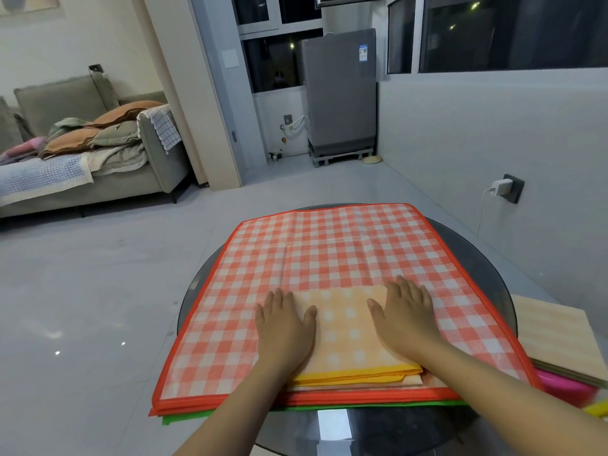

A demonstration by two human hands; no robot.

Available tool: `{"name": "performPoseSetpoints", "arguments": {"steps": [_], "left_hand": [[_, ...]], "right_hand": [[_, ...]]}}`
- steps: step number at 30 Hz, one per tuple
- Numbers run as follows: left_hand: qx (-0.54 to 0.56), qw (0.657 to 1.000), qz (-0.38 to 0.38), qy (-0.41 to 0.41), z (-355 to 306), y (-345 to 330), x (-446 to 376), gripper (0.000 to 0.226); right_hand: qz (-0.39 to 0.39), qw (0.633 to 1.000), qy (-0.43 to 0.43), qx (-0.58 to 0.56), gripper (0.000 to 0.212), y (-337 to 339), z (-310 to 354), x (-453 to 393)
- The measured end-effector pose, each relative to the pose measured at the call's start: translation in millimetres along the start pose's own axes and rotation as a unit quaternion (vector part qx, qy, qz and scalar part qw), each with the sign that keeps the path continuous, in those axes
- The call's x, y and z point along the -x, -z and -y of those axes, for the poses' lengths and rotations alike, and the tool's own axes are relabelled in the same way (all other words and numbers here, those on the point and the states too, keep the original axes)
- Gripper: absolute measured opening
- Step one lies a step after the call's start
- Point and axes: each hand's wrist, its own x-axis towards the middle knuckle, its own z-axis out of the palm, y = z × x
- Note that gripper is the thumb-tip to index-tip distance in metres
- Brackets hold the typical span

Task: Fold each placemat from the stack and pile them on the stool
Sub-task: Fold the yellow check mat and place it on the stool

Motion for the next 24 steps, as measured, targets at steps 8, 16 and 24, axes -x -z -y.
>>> {"name": "performPoseSetpoints", "arguments": {"steps": [8,16,24], "left_hand": [[0.437,0.889,-0.012,0.137,-15.6,34.0,-0.9,0.024],[0.502,0.863,-0.002,0.056,-56.0,91.2,11.8,0.014],[0.578,0.813,0.025,-0.064,-150.0,92.9,18.5,0.007]], "right_hand": [[-0.014,0.961,-0.099,-0.256,0.045,26.9,-7.2,-7.2],[-0.072,0.912,-0.003,-0.405,0.034,106.4,-36.1,19.5],[-0.180,0.875,0.001,-0.450,0.009,171.2,-106.5,46.4]]}}
